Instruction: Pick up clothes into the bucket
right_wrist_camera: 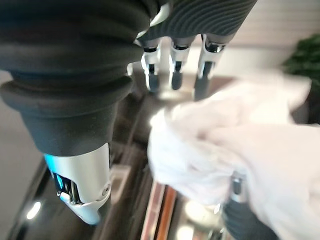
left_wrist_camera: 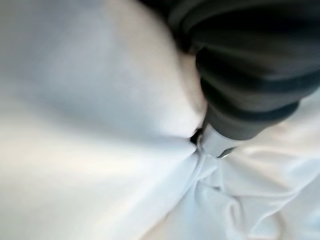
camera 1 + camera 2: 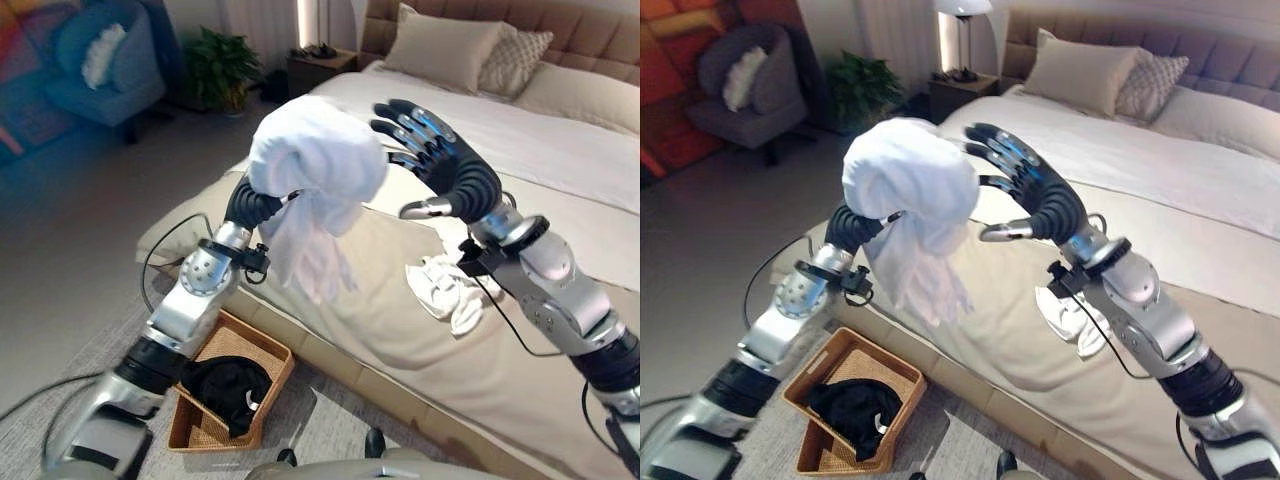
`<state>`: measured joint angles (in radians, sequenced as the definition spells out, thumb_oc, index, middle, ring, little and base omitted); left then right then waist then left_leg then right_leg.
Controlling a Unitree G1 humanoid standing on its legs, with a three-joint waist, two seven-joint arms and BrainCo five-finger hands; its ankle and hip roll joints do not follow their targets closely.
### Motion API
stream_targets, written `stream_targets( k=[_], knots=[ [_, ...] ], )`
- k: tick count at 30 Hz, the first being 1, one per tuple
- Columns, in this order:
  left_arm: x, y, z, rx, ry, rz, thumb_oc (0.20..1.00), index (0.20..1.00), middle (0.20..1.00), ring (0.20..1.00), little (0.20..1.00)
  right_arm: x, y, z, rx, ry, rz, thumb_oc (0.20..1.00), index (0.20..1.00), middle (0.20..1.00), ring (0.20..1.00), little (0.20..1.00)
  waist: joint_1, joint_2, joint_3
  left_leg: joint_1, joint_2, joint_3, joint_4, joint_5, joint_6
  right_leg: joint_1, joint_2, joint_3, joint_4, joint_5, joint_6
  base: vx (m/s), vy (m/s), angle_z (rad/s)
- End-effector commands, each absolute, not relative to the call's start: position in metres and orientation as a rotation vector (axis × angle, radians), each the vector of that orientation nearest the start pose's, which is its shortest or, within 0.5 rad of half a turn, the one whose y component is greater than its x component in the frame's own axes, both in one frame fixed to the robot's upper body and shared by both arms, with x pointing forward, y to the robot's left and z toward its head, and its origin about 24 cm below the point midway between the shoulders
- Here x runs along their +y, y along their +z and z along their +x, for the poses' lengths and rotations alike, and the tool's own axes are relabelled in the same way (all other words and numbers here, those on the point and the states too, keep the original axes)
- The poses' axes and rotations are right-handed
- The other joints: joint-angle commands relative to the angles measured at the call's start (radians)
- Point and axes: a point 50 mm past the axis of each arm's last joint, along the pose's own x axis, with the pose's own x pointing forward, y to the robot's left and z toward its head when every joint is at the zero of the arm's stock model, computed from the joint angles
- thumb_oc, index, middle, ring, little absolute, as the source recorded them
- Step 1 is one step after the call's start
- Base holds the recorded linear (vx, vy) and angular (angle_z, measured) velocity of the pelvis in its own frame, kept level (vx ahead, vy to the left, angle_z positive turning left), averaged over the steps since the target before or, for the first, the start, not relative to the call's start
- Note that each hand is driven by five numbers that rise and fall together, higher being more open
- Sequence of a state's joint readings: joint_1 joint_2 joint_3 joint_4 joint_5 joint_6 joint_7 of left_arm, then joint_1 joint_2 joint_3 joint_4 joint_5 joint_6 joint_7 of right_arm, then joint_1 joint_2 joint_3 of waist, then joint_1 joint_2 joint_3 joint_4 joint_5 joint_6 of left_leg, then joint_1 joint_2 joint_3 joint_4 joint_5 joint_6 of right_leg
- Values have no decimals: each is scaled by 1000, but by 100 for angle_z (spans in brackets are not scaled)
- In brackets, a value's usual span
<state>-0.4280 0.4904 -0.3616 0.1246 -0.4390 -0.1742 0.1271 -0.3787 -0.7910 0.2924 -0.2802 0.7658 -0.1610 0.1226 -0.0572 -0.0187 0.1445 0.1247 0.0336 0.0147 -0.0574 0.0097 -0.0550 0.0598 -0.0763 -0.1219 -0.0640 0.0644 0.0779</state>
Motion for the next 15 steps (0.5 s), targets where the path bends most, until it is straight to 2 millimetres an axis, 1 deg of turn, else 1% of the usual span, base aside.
stream_targets(
  k=[1, 4, 5, 7, 8, 9, 10, 11, 12, 13, 14, 15],
  knots=[
    [160, 170, 321, -501, -183, 158, 200, 200, 200, 200, 200, -182, 211, 267, -573, 496, -12, 1000, 1000, 1000, 1000, 1000, -15, -55, -59, -87, -37, -33, 147, -77, 16, 6, -62, -29, 110, -69, 51, 16, 8, -8],
    [201, 171, 311, -523, -33, 181, 200, 200, 200, 200, 200, -204, 176, 264, -469, 363, 27, 1000, 1000, 1000, 1000, 1000, -17, -49, -52, -86, -36, -34, 143, -77, 16, 5, -61, -27, 108, -71, 50, 16, 10, -6],
    [216, 169, 307, -523, 25, 198, 200, 200, 200, 200, 200, -214, 162, 262, -421, 305, 31, 1000, 1000, 1000, 1000, 1000, -18, -47, -49, -87, -36, -34, 144, -78, 16, 3, -61, -26, 108, -72, 49, 13, 10, -7],
    [235, 168, 302, -526, 101, 228, 200, 200, 200, 200, 200, -228, 135, 259, -339, 201, 35, 1000, 1000, 1000, 1000, 1000, -19, -45, -43, -93, -38, -35, 146, -79, 17, -3, -60, -26, 111, -75, 48, 1, 8, -3],
    [235, 168, 302, -525, 101, 229, 200, 200, 200, 200, 200, -228, 135, 259, -339, 202, 36, 1000, 1000, 1000, 1000, 1000, -20, -45, -44, -93, -38, -36, 147, -80, 16, -3, -60, -26, 112, -75, 48, -40, 20, 1],
    [255, 167, 296, -517, 178, 277, 200, 200, 200, 200, 200, -244, 104, 255, -235, 81, 4, 1000, 1000, 1000, 1000, 1000, -19, -42, -27, -107, -40, -38, 151, -79, 18, -15, -60, -27, 115, -74, 47, -59, 16, 1],
    [268, 166, 293, -503, 232, 317, 200, 200, 200, 200, 200, -253, 82, 251, -154, 9, -11, 1000, 1000, 1000, 1000, 1000, -19, -43, -17, -121, -42, -39, 159, -80, 19, -24, -61, -28, 117, -73, 46, -79, 14, 1],
    [274, 166, 292, -500, 252, 325, 200, 200, 200, 200, 200, -254, 73, 249, -124, -3, -27, 1000, 1000, 1000, 1000, 1000, -18, -43, -8, -129, -44, -41, 163, -79, 19, -30, -61, -28, 119, -72, 46, -45, 2, 2],
    [274, 166, 292, -501, 252, 325, 200, 200, 200, 200, 200, -254, 73, 249, -125, -3, -27, 1000, 1000, 1000, 1000, 1000, -18, -44, -9, -130, -44, -41, 164, -80, 19, -31, -61, -28, 120, -72, 46, -37, 5, 2],
    [283, 164, 291, -479, 289, 353, 200, 200, 200, 200, 200, -258, 57, 246, -66, -44, -68, 1000, 1000, 1000, 1000, 1000, -17, -43, 2, -144, -45, -43, 175, -81, 20, -42, -62, -30, 125, -72, 45, -71, 12, 4],
    [293, 162, 289, -466, 331, 377, 200, 200, 200, 200, 200, -263, 32, 238, 34, -98, -77, 1000, 1000, 1000, 1000, 1000, -14, -43, 26, -168, -47, -48, 192, -79, 21, -58, -63, -31, 130, -68, 45, -85, 19, 8],
    [298, 160, 289, -454, 354, 390, 200, 200, 200, 200, 200, -264, 19, 235, 79, -121, -73, 1000, 1000, 1000, 1000, 1000, -14, -44, 36, -181, -49, -49, 199, -80, 22, -67, -64, -32, 133, -68, 45, -104, 18, 7]
  ],
)
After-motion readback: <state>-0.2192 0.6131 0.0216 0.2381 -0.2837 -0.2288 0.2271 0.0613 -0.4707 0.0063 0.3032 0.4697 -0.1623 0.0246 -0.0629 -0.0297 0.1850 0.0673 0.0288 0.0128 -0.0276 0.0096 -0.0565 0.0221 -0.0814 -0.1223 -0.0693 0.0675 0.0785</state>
